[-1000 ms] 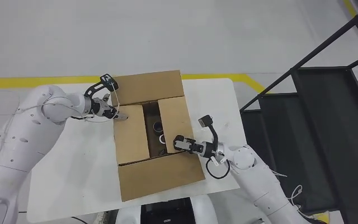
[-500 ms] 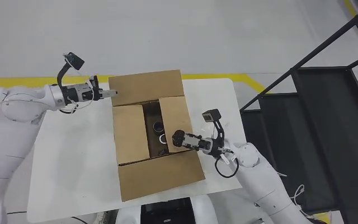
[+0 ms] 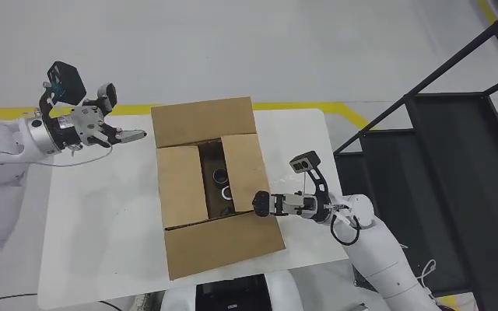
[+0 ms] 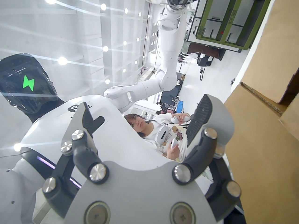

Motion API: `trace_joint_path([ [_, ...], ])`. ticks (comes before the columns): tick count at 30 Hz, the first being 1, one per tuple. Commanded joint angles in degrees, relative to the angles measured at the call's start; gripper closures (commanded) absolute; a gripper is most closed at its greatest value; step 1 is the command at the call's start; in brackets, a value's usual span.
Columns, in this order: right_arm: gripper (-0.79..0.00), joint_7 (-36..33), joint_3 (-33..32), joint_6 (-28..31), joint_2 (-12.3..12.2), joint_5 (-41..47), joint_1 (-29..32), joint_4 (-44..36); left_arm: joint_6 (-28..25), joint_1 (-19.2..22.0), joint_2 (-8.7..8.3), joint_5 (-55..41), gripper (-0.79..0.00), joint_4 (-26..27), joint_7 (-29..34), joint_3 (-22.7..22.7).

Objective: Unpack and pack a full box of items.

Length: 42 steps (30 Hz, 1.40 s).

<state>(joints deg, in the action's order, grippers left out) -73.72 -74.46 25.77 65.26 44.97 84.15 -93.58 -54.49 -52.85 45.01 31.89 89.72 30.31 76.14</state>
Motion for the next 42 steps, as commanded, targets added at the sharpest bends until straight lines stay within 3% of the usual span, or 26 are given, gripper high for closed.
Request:
trace_joint_path([
  [1, -0.785, -0.3, 0.0, 0.0, 0.0, 0.5, 0.0, 0.5, 1.0, -2.2, 0.29, 12.7, -0.785, 2.9, -8.4, 1.0],
  [5, -0.785, -0.4, 0.0, -0.3, -0.1, 0.6, -0.1, 1.3, 5.8, -6.1, 0.7, 30.4, -0.785, 5.7, -22.9, 2.4],
  [8, -0.785, -0.2, 0.0, -0.5, -0.1, 0.5, -0.4, 1.9, 8.7, -8.4, 0.81, 38.7, -0.785, 5.3, -30.9, 2.6],
  [32, -0.785, 0.9, 0.1, -0.9, 0.0, 1.1, -0.8, 2.4, 8.9, -8.5, 0.84, 38.4, -0.785, 5.2, -31.0, 2.6],
  [36, -0.785, 0.9, 0.1, -0.9, 0.0, 1.1, -0.8, 2.4, 6.6, -9.5, 1.03, 28.8, -0.785, 3.3, -29.2, 2.7],
  [42, -0.785, 0.9, 0.1, -0.9, 0.0, 1.1, -0.8, 2.4, -2.1, -7.4, 0.56, 8.7, -0.785, -3.4, -16.0, 1.4],
])
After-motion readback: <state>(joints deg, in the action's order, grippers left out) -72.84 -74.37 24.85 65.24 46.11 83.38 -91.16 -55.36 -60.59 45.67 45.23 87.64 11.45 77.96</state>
